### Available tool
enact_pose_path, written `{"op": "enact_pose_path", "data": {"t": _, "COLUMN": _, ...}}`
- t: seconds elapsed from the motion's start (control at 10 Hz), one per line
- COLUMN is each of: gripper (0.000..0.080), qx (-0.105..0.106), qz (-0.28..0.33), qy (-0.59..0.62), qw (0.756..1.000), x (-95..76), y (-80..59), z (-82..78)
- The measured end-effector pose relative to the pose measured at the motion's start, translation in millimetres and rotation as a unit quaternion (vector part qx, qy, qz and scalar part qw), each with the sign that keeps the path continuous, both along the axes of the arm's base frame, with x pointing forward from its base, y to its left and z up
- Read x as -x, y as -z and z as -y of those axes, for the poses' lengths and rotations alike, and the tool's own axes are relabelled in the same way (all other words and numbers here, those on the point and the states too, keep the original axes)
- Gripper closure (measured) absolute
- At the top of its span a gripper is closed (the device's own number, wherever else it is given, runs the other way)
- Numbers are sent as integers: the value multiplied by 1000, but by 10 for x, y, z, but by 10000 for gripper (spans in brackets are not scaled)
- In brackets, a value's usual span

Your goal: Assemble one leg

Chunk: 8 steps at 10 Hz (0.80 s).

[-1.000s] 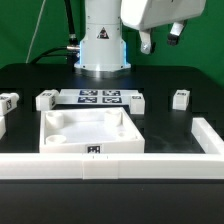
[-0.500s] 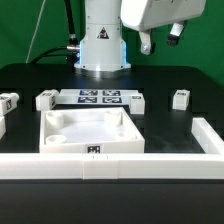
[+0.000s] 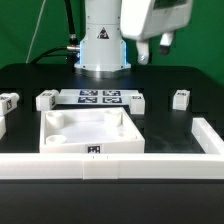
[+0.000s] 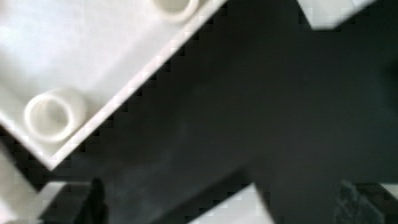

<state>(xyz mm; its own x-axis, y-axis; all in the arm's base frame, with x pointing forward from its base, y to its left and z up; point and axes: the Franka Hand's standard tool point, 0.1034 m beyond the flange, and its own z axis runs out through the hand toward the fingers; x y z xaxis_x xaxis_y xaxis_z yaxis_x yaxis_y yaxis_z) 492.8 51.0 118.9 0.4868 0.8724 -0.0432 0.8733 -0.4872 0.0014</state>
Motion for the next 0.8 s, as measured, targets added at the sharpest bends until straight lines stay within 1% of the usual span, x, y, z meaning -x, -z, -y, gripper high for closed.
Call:
{"op": "enact_pose_path", "data": {"t": 0.2, "gripper": 150, "qx": -7, "qz": 16, "qy": -66, "qw": 998, "x": 11, "y": 162, "z": 225}}
{"op": "enact_pose_path", "data": {"t": 0.3, "gripper": 150, "qx": -7, "qz": 10, "qy": -65, "qw": 998, "x": 3, "y": 214, "z": 282}}
{"op": "enact_pose_path", "data": {"t": 0.8, "gripper": 150, "qx": -7, "qz": 8, "qy": -65, "qw": 998, "x": 11, "y": 233, "z": 288}}
